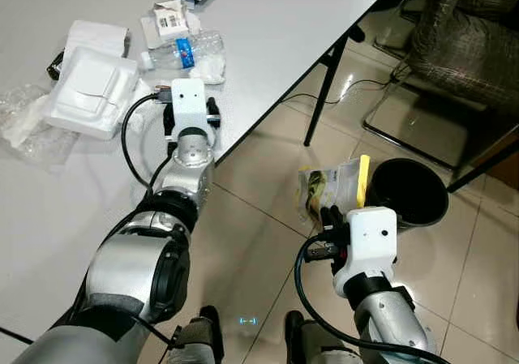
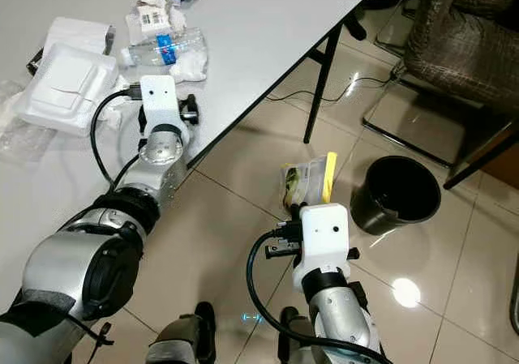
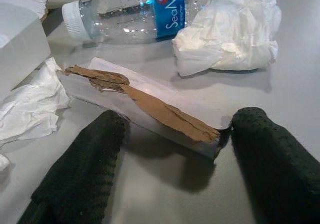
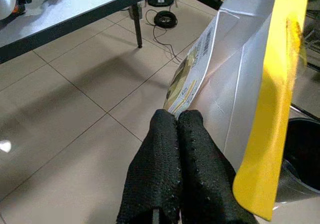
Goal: Picking trash to rubbish bin
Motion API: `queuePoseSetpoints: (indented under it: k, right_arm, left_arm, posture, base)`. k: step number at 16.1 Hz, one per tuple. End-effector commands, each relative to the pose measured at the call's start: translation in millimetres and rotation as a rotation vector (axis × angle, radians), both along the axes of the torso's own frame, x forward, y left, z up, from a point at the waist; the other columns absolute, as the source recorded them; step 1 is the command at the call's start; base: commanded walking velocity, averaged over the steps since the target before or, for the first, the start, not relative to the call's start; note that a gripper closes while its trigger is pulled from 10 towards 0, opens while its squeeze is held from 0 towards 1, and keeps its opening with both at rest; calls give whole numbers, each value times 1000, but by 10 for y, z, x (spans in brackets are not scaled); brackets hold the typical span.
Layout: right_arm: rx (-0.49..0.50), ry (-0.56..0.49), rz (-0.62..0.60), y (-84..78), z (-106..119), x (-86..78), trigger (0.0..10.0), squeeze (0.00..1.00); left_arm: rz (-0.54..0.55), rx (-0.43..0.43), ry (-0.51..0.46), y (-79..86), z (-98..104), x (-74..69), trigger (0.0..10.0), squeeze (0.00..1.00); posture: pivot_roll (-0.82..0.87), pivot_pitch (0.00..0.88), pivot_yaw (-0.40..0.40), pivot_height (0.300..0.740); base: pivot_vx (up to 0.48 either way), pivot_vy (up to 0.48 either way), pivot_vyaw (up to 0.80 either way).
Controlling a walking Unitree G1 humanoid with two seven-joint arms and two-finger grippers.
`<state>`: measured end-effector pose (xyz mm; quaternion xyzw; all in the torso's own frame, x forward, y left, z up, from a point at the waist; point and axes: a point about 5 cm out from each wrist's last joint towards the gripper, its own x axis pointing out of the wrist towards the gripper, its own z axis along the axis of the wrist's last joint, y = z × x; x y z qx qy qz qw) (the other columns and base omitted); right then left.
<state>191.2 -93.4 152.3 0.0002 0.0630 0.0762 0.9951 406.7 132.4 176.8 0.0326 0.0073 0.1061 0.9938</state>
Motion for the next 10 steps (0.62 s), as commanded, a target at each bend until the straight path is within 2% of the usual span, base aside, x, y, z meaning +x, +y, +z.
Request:
queuePoseSetpoints:
  k: [1,10]
  right_arm:
    - [1,8,-6,2,12,-39,10000,0]
    - [2,12,-1,11,5,-44,10000,0]
  left_arm:
    - [46,-6,175,124,-431,-133,0,0]
    - [57,-20,191,207,-501,-165,0,0]
  posture:
    - [-99,313,-10,740]
    - [-99,317,-12,740]
  base:
    - [0,0,0]
    - [0,0,0]
